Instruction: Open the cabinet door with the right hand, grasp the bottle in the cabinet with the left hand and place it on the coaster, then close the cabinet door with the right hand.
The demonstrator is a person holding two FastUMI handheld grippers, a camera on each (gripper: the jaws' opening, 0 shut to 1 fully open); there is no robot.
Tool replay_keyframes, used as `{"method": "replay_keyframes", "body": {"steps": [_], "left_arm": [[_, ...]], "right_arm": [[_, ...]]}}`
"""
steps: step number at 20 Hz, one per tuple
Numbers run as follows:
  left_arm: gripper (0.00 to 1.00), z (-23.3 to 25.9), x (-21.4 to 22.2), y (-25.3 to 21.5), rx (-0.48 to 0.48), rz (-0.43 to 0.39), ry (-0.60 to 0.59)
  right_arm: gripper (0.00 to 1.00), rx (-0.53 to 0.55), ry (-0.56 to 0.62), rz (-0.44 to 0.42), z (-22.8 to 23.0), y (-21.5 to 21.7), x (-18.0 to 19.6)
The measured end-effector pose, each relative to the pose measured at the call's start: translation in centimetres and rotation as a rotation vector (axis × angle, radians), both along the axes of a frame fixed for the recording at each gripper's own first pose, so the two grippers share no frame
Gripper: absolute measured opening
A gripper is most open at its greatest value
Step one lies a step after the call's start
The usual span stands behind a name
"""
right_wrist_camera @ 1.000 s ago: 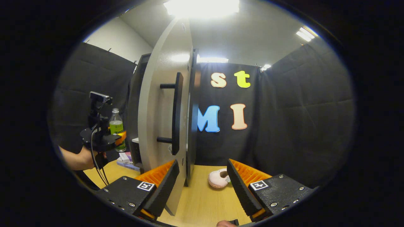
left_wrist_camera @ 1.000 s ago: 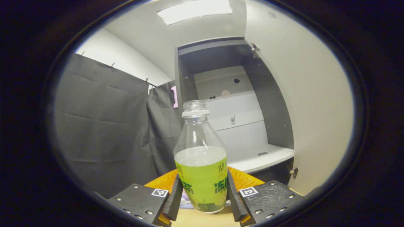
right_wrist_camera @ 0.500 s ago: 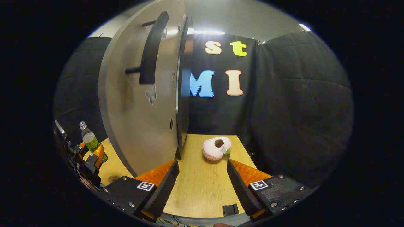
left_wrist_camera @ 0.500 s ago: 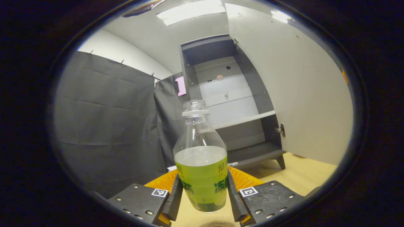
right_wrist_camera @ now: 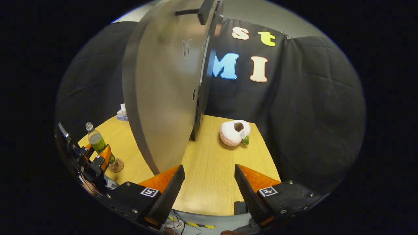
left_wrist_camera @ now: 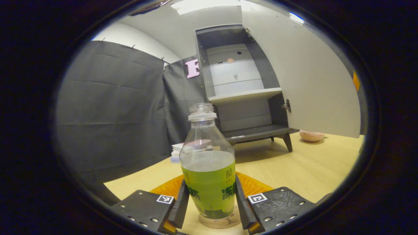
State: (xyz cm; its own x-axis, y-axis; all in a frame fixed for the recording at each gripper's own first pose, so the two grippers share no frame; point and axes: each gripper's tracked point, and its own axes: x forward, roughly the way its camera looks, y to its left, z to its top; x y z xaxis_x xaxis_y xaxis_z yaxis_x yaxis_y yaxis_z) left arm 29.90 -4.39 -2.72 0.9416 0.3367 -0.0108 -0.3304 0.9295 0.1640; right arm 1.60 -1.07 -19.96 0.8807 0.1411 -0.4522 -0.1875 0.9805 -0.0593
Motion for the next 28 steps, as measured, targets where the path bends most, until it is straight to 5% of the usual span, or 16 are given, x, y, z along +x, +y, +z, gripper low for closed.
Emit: {"method": "replay_keyframes", "body": {"steps": [11,14,28], "left_arm": [[0.73,-1.2,0.7,-0.5,0.004,-0.065,0.017],[0.98,-1.0,0.6,-0.2,0.007,-0.055,0.009],[0.93,3.4,-1.3,-0.4,0.041,-0.093,-0.034]], "right_arm": [[0.93,-0.025,0.041,-0.002,-1.7,0.5,0.5],[0.93,-0.031,0.045,0.002,-2.1,0.6,0.4],[0.95,-0.032,0.052,0.003,-3.8,0.5,0.3]]}}
